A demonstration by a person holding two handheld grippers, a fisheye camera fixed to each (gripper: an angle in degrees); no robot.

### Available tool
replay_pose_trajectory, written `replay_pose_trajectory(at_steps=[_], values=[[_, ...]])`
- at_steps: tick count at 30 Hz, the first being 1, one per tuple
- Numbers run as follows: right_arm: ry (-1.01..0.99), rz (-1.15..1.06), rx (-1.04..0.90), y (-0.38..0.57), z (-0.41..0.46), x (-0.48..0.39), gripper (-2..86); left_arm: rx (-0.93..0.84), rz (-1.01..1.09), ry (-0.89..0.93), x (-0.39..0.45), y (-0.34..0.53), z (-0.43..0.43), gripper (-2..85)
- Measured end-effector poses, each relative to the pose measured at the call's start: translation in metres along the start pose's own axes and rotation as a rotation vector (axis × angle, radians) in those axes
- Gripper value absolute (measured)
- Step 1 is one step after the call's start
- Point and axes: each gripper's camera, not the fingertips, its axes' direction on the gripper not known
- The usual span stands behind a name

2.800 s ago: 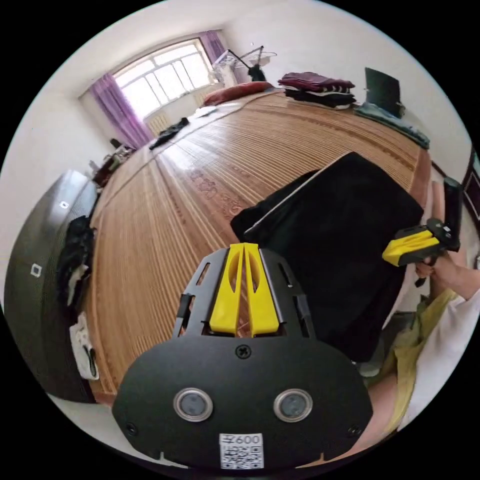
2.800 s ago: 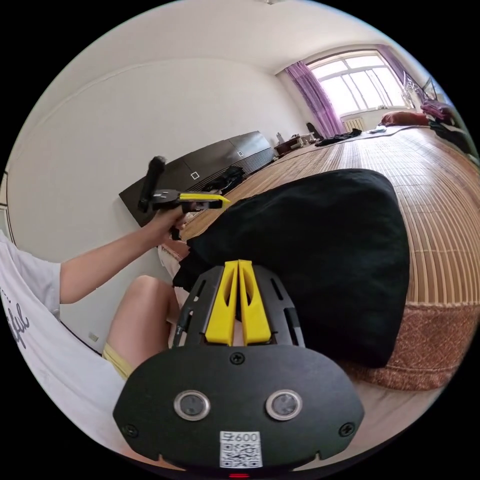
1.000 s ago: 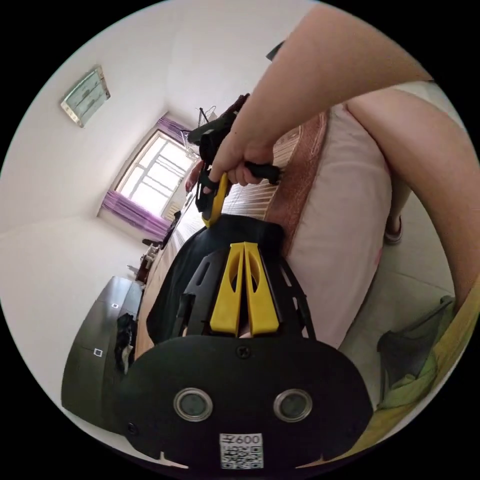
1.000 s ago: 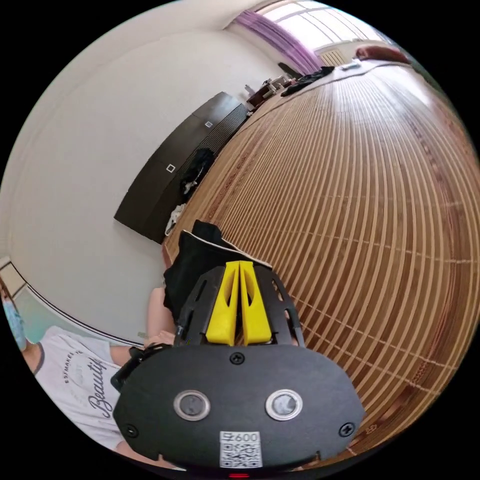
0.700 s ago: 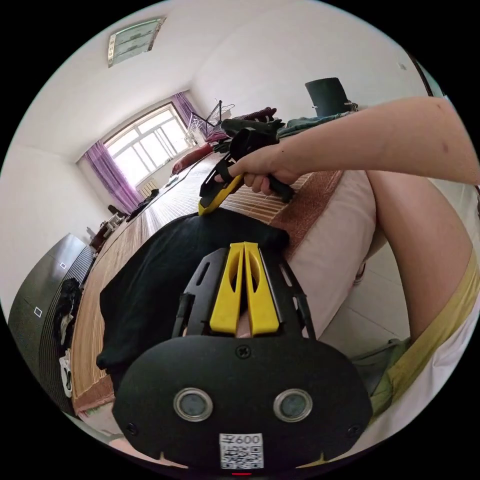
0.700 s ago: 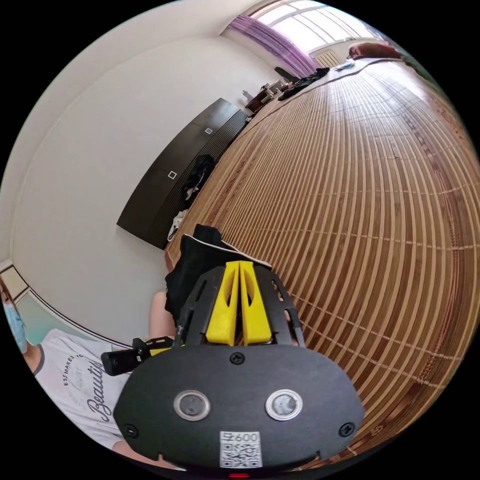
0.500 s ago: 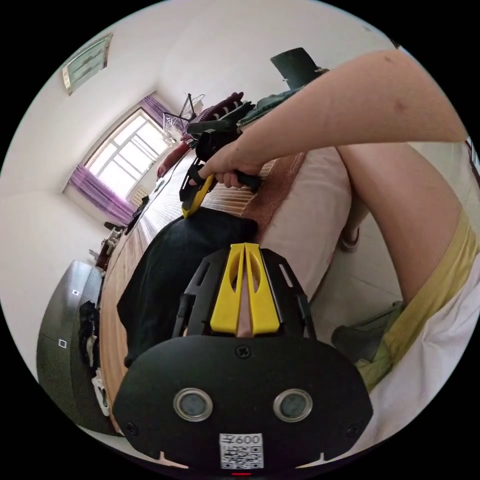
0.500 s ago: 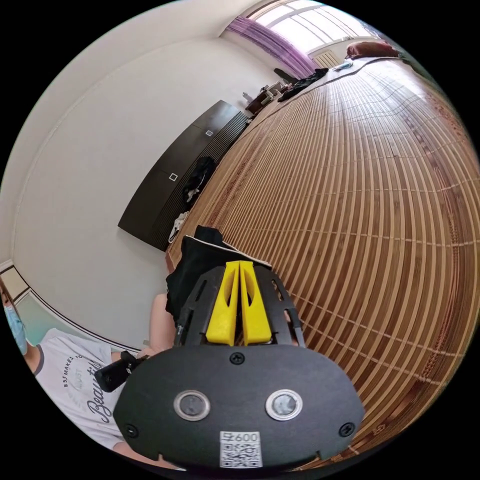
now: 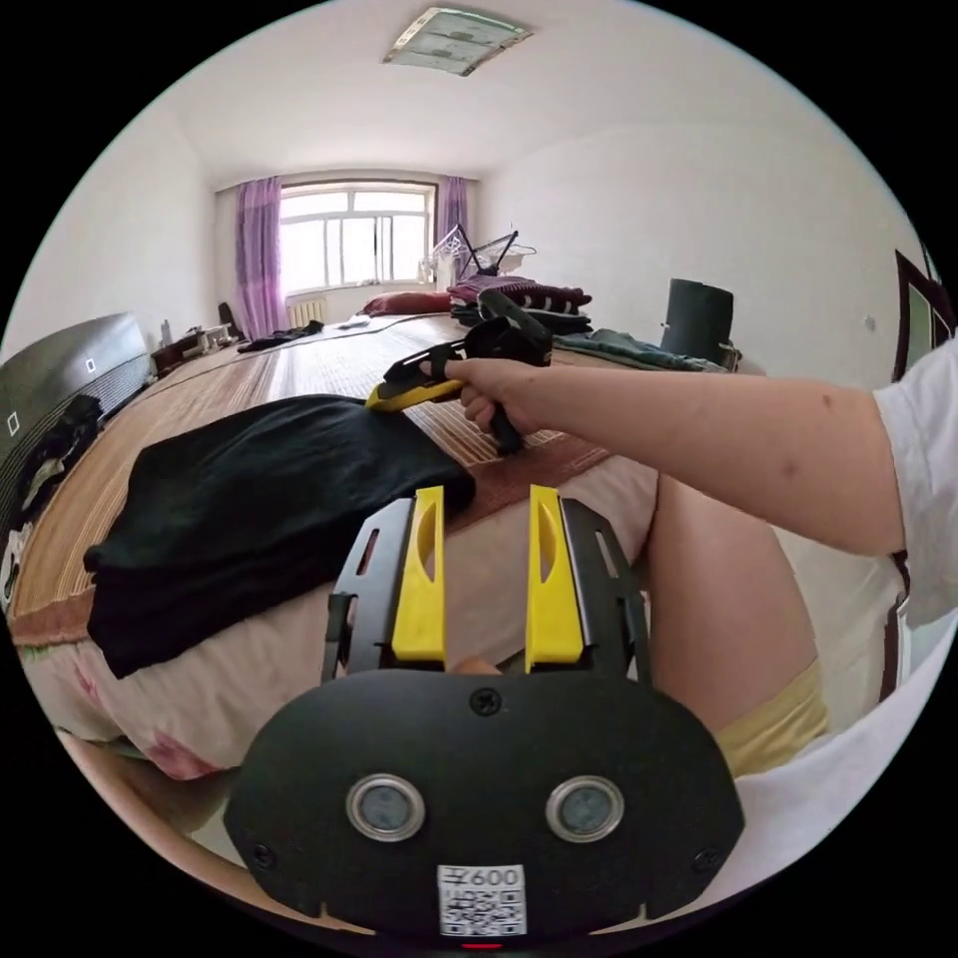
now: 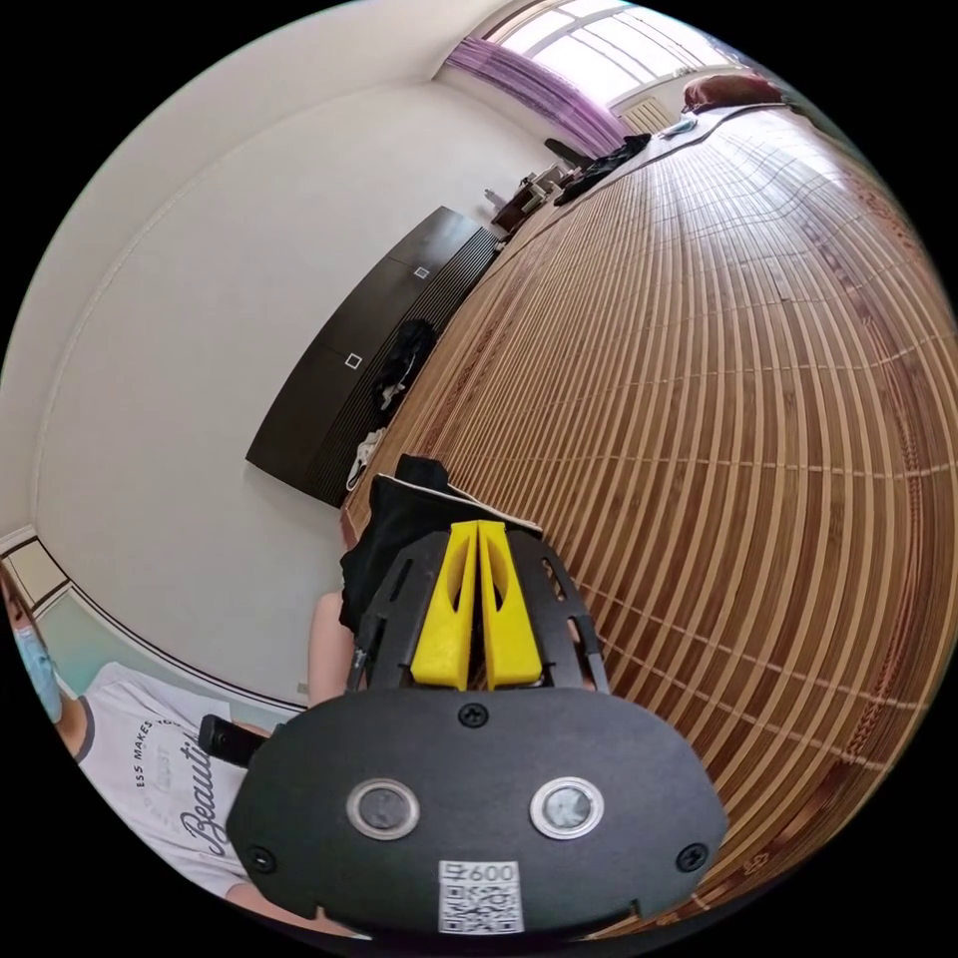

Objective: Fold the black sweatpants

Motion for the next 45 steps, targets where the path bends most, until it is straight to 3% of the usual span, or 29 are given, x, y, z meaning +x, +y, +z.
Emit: replay_pose_trajectory(at_steps=[14,20,30,38,40,42,45], values=[[-0.013,0.007,-0.001,-0.010,-0.020,-0.018,-0.9,0.102,0.033,-0.105,-0.020,0.004,0.057,7.7],[-0.021,0.011,-0.002,-0.009,-0.027,-0.022,-0.9,0.044,-0.080,-0.112,-0.041,0.001,0.080,3.2],[0.015,-0.011,-0.009,-0.006,-0.036,-0.037,-0.9,0.047,-0.062,-0.051,-0.048,0.022,0.086,1.4],[0.006,-0.004,-0.011,0.000,-0.045,-0.037,-0.9,0.026,-0.035,-0.104,-0.018,0.033,0.091,0.8],[0.010,-0.004,-0.009,0.001,-0.047,-0.037,-0.9,0.022,-0.004,-0.051,-0.009,0.037,0.092,0.7],[0.006,-0.004,-0.008,0.003,-0.049,-0.036,-0.8,0.045,0.172,0.178,0.029,0.049,0.084,0.7],[0.006,-0.004,-0.004,0.008,-0.053,-0.035,-0.8,0.090,0.287,-0.104,0.070,0.058,0.074,0.7]])
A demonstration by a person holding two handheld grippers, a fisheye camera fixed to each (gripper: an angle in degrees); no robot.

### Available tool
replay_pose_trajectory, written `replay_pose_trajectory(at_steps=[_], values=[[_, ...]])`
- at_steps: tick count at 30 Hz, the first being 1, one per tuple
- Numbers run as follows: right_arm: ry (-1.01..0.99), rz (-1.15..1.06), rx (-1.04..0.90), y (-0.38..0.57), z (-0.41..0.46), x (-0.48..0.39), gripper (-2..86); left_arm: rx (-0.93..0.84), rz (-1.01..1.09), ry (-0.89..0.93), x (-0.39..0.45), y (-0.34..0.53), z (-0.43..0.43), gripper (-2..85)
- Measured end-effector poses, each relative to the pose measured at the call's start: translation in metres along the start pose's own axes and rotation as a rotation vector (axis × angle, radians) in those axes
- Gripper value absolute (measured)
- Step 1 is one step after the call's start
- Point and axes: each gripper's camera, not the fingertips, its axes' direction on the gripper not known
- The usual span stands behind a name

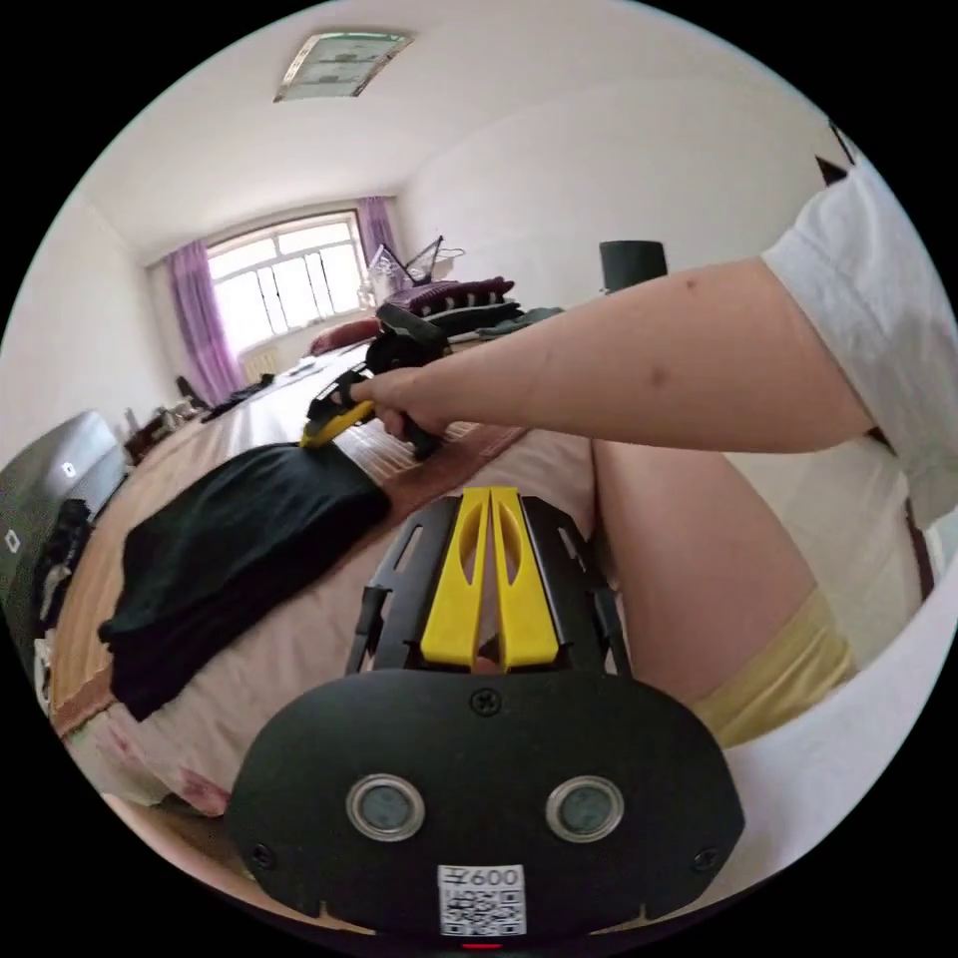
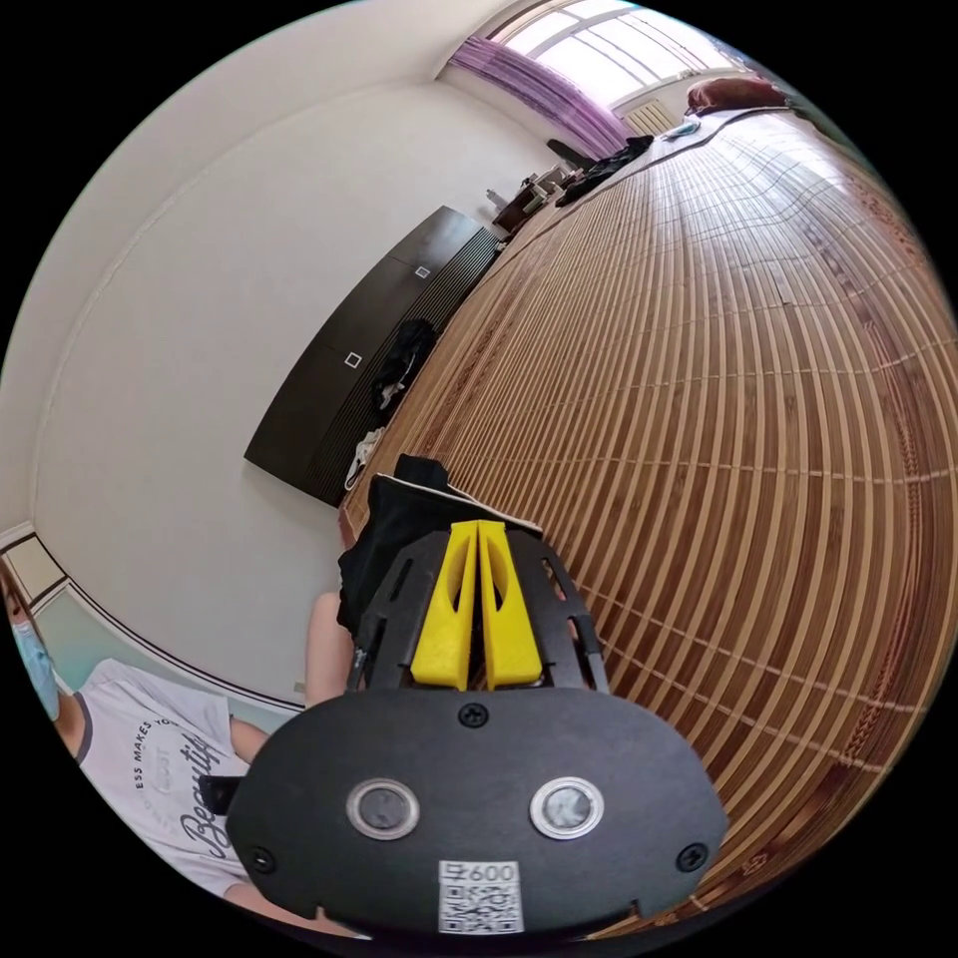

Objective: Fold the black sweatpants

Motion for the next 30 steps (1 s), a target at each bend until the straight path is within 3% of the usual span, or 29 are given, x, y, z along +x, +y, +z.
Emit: replay_pose_trajectory(at_steps=[4,6,8,10,14,19,21,23,25,30], values=[[-0.009,0.006,-0.001,0.005,-0.003,0.006,-0.8,0.055,-0.064,-0.048,-0.033,-0.005,-0.001,0.7],[-0.013,0.009,-0.002,0.007,-0.005,0.008,-0.8,0.005,-0.106,-0.148,-0.055,-0.005,0.012,0.7],[-0.013,0.009,-0.002,0.011,-0.006,0.012,-0.9,-0.047,-0.103,-0.135,-0.060,-0.001,0.027,0.7],[-0.010,0.010,-0.001,0.014,-0.006,0.014,-0.9,-0.142,-0.005,-0.055,-0.042,0.004,0.049,0.6],[-0.003,0.010,-0.002,0.020,-0.006,0.020,-0.9,-0.100,0.269,-0.335,0.043,0.028,0.045,0.4],[-0.004,0.005,0.014,0.030,-0.008,0.029,-0.9,-0.092,0.210,-0.298,0.059,0.031,0.033,0.1],[0.019,-0.010,0.131,0.045,-0.024,0.028,-0.9,-0.097,0.263,-0.311,0.073,0.032,0.029,0.1],[0.099,0.085,0.427,0.088,-0.065,0.038,-0.9,-0.108,0.219,-0.281,0.073,0.028,0.023,0.1],[0.076,0.086,0.530,0.111,-0.076,0.043,-0.9,-0.125,0.159,-0.231,0.068,0.021,0.016,0.1],[0.099,0.011,0.273,0.098,-0.024,0.037,-0.9,-0.123,0.154,-0.193,0.078,0.013,-0.004,0.2]])
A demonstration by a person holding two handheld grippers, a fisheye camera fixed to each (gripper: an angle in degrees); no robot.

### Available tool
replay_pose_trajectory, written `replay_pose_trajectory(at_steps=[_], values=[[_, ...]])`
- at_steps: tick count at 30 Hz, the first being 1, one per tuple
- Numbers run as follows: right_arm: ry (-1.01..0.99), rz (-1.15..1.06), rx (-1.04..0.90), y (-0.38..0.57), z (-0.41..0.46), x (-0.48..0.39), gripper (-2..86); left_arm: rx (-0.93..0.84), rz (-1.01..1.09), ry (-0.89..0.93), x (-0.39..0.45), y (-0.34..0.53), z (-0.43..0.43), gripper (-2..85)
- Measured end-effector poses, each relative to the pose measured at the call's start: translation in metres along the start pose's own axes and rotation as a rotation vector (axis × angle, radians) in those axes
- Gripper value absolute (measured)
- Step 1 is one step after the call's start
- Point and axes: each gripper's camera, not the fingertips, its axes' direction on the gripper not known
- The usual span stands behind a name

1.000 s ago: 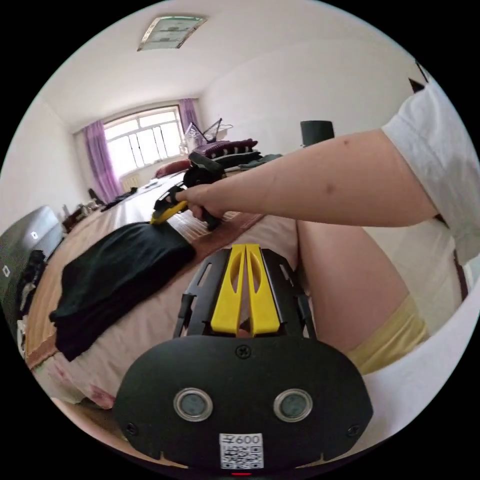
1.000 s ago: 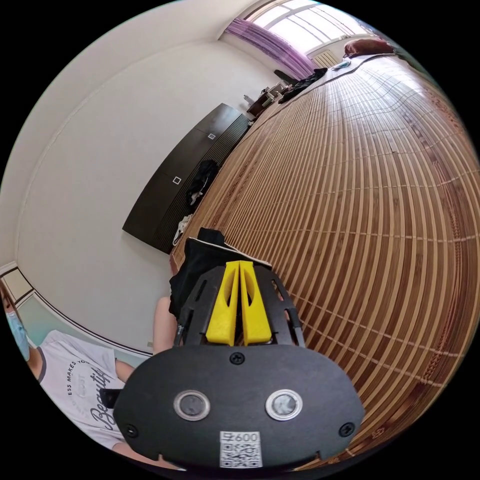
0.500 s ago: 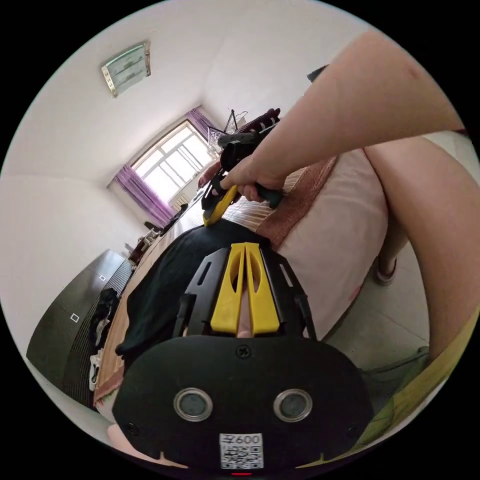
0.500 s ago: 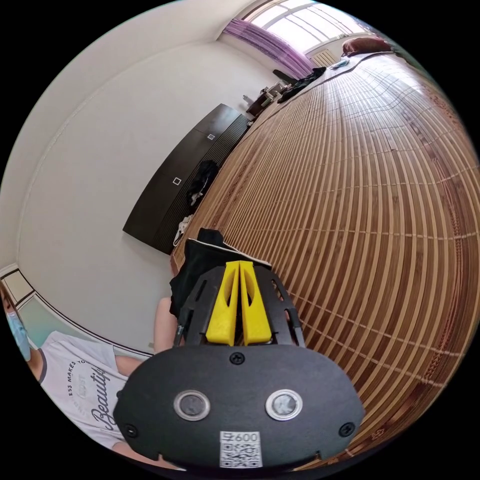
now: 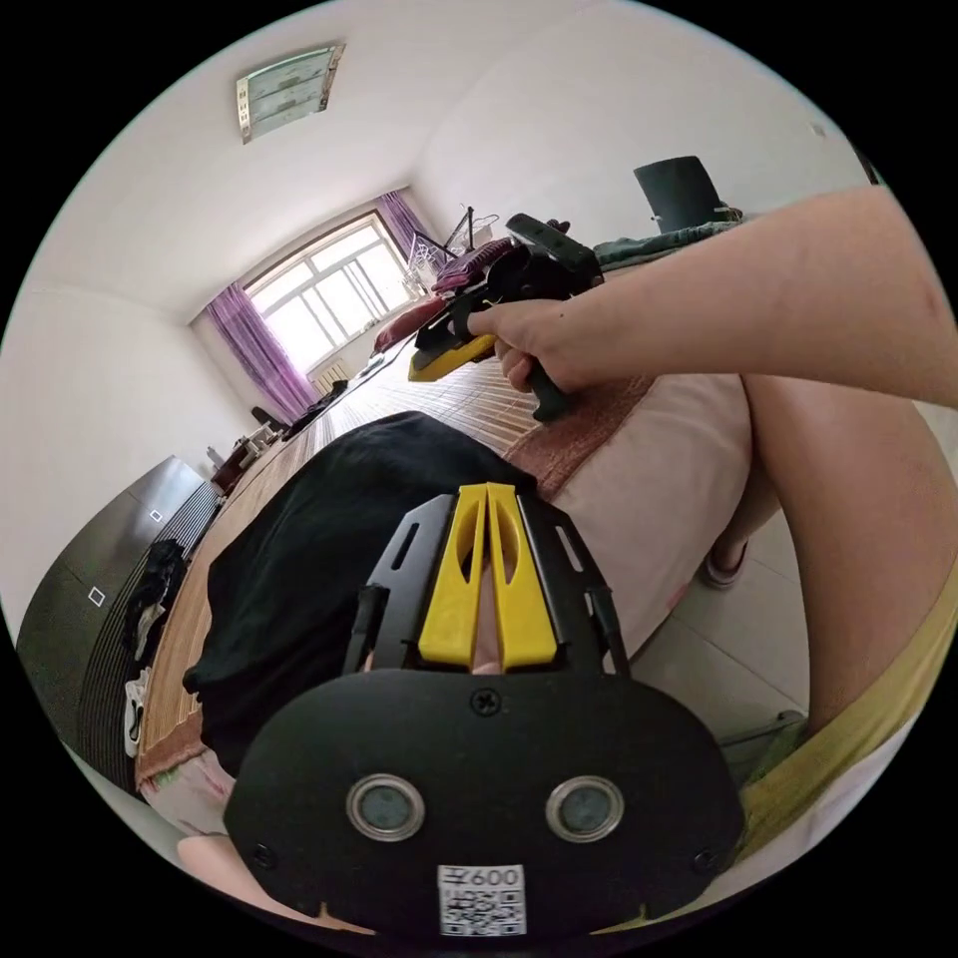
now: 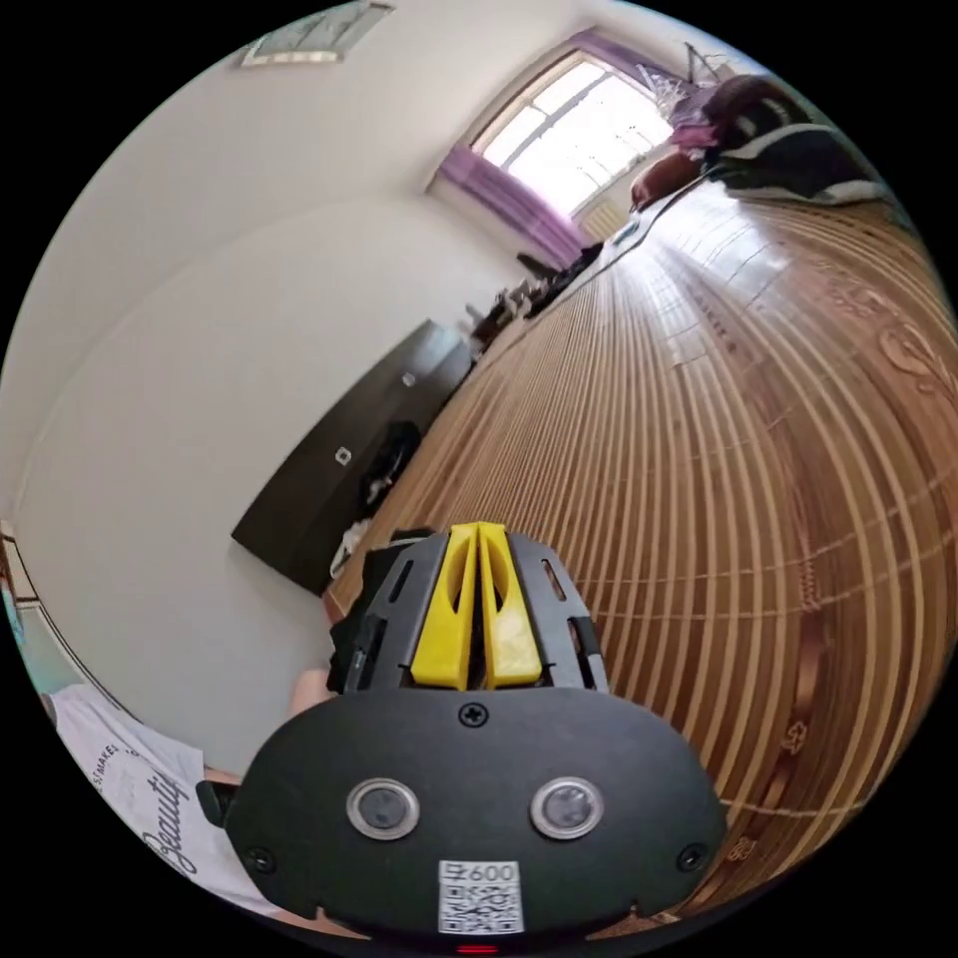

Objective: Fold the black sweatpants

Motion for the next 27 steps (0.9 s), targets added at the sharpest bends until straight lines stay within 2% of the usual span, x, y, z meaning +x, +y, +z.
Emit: replay_pose_trajectory(at_steps=[5,15,19,27], values=[[0.107,0.026,-0.117,0.015,0.054,0.008,-0.9,0.002,-0.032,0.042,-0.001,-0.009,-0.023,0.3],[0.229,-0.041,-0.143,0.071,0.118,0.003,-0.9,0.035,-0.034,0.064,0.002,-0.033,-0.084,0.1],[0.323,-0.117,-0.175,0.098,0.156,-0.013,-0.9,0.036,-0.032,0.064,0.000,-0.049,-0.109,0.1],[0.624,-0.428,-0.213,0.175,0.240,-0.071,-0.9,0.012,-0.037,0.096,-0.022,-0.099,-0.170,0.1]])
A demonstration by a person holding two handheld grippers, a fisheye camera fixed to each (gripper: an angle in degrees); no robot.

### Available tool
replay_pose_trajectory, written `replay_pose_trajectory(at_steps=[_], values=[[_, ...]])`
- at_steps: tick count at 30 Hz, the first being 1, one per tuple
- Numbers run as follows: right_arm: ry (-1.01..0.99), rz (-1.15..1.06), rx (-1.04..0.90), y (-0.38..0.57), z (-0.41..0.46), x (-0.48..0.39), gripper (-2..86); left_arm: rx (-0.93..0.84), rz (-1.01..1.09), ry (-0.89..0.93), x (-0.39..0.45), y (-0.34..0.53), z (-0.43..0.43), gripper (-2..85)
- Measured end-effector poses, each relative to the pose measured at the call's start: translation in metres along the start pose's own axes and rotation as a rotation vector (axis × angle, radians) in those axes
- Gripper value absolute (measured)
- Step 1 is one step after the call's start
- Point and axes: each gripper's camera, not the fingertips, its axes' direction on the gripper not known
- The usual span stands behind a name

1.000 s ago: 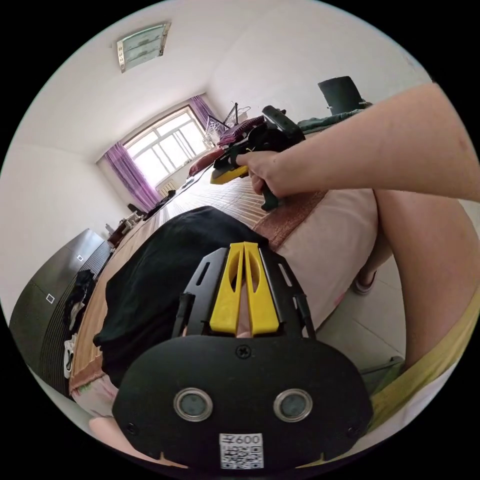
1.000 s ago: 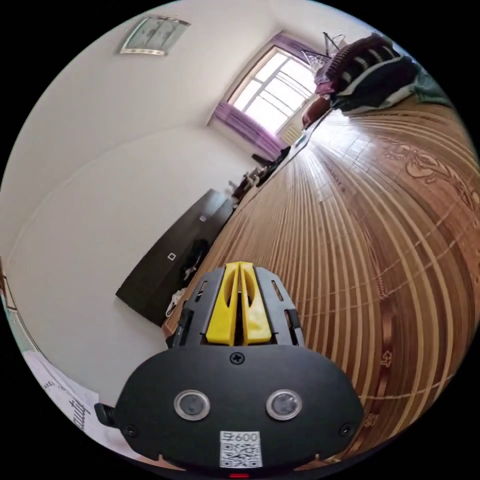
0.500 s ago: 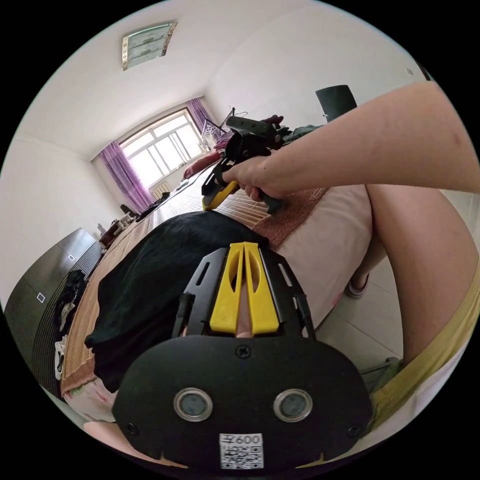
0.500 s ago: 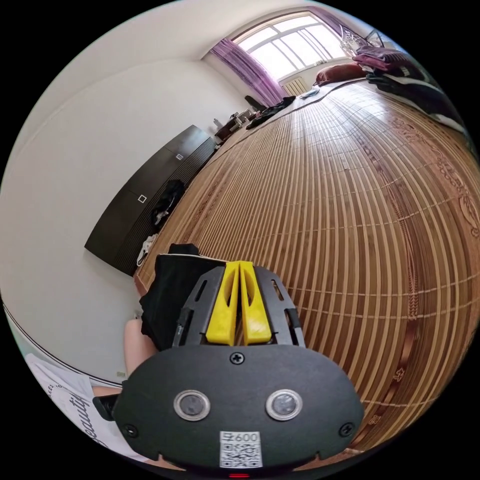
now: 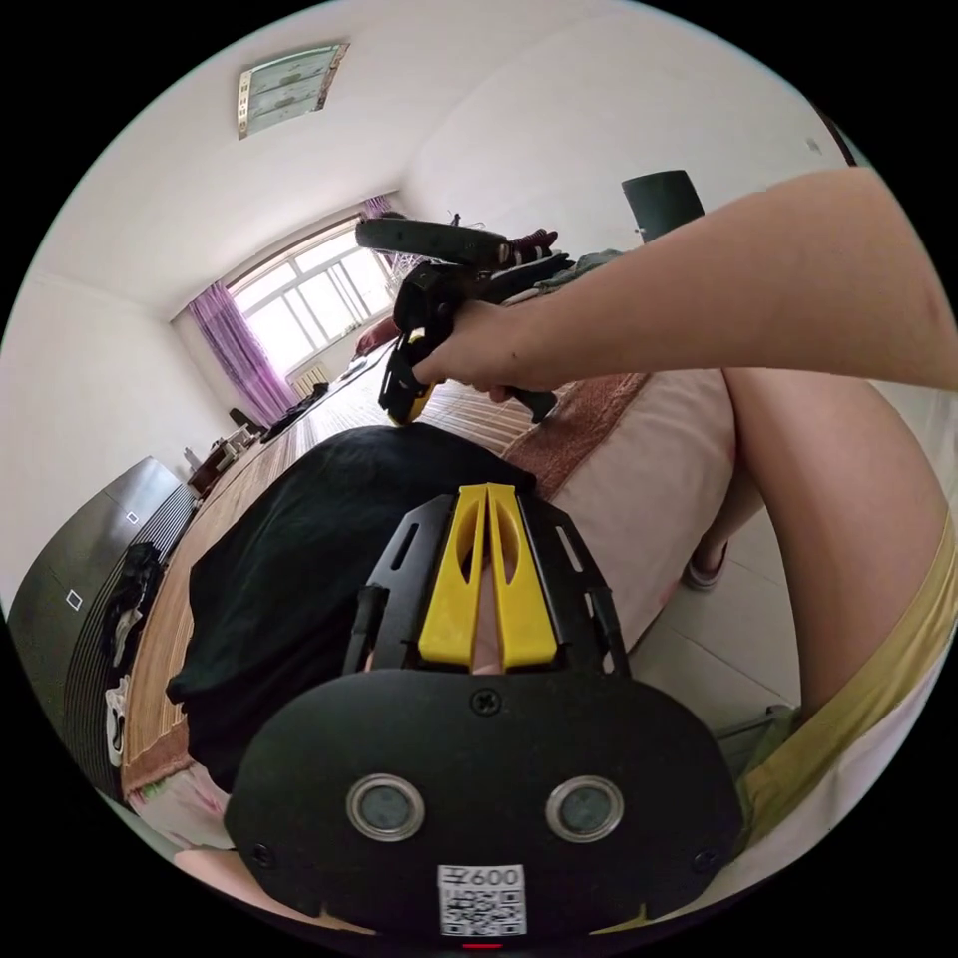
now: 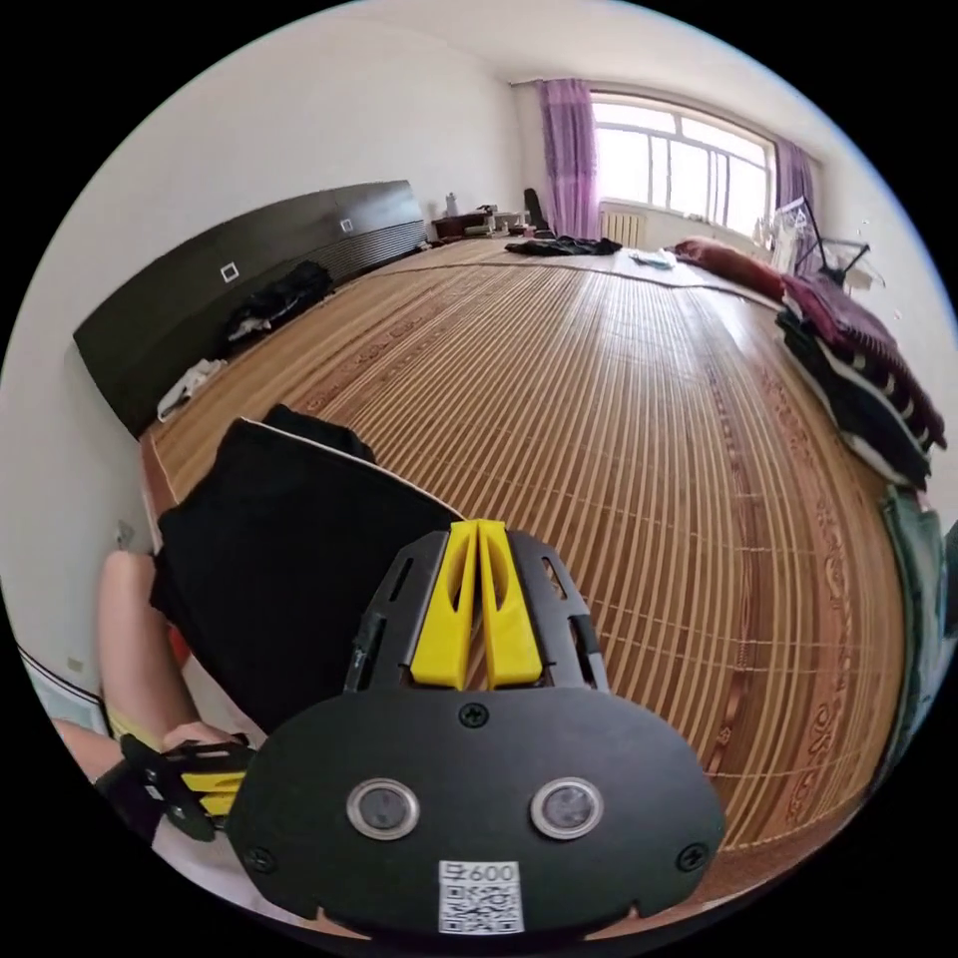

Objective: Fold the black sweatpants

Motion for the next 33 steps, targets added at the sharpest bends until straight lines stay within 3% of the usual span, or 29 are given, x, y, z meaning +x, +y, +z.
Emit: replay_pose_trajectory(at_steps=[5,15,17,18,20,22,26,29,33], values=[[0.169,-0.143,-0.002,0.025,0.032,-0.065,-0.9,-0.034,-0.024,0.057,-0.023,-0.039,-0.038,0.2],[0.133,-0.133,0.003,0.059,0.061,-0.080,-0.8,-0.091,-0.099,0.191,-0.085,-0.121,-0.135,0.4],[0.127,-0.129,0.007,0.066,0.065,-0.081,-0.8,-0.082,0.062,0.112,-0.093,-0.142,-0.164,0.6],[0.126,-0.128,0.008,0.068,0.066,-0.081,-0.8,-0.034,0.100,-0.022,-0.106,-0.156,-0.186,0.7],[0.116,-0.124,0.009,0.073,0.070,-0.080,-0.8,0.084,0.033,-0.136,-0.146,-0.183,-0.217,0.7],[0.105,-0.116,0.008,0.077,0.072,-0.077,-0.8,0.092,-0.019,-0.035,-0.200,-0.222,-0.227,0.8],[0.061,-0.088,0.008,0.083,0.074,-0.066,-0.8,-0.152,-0.189,0.285,-0.325,-0.317,-0.183,0.8],[0.065,-0.090,0.008,0.088,0.075,-0.065,-0.8,-0.224,-0.339,0.493,-0.399,-0.355,-0.148,0.7],[0.072,-0.094,0.008,0.092,0.076,-0.062,-0.8,-0.377,-0.463,0.621,-0.473,-0.388,-0.119,0.7]])
